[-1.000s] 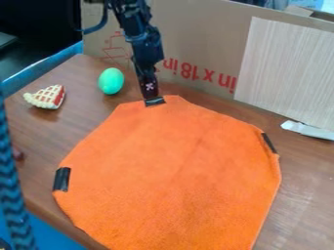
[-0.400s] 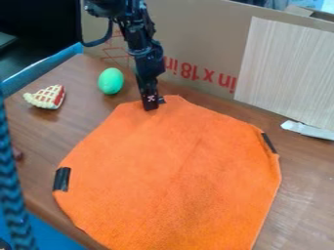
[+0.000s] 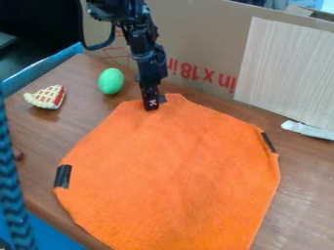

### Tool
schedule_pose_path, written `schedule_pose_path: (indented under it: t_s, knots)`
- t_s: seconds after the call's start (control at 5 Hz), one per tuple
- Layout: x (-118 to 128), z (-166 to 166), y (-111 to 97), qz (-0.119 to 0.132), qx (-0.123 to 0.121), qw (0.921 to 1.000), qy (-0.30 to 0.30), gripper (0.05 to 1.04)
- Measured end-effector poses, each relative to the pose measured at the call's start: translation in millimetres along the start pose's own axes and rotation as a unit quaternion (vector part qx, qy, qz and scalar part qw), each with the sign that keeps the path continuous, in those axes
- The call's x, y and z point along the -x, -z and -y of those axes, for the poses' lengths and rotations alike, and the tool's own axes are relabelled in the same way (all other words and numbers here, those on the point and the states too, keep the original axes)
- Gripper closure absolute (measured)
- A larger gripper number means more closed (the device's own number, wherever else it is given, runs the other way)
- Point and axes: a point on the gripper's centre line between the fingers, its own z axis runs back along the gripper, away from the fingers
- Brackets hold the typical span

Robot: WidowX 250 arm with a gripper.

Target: Fold the cloth from top left to bottom right

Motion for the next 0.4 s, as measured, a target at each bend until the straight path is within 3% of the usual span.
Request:
schedule_pose_path:
  t_s: [0.2, 0.4]
  knots:
    - [-2.8, 1.8, 0.0, 0.009, 0.006, 0.9999, 0.001, 0.899]
    - [-4.6, 2.4, -2.2, 0.02, 0.014, 0.9997, 0.001, 0.999]
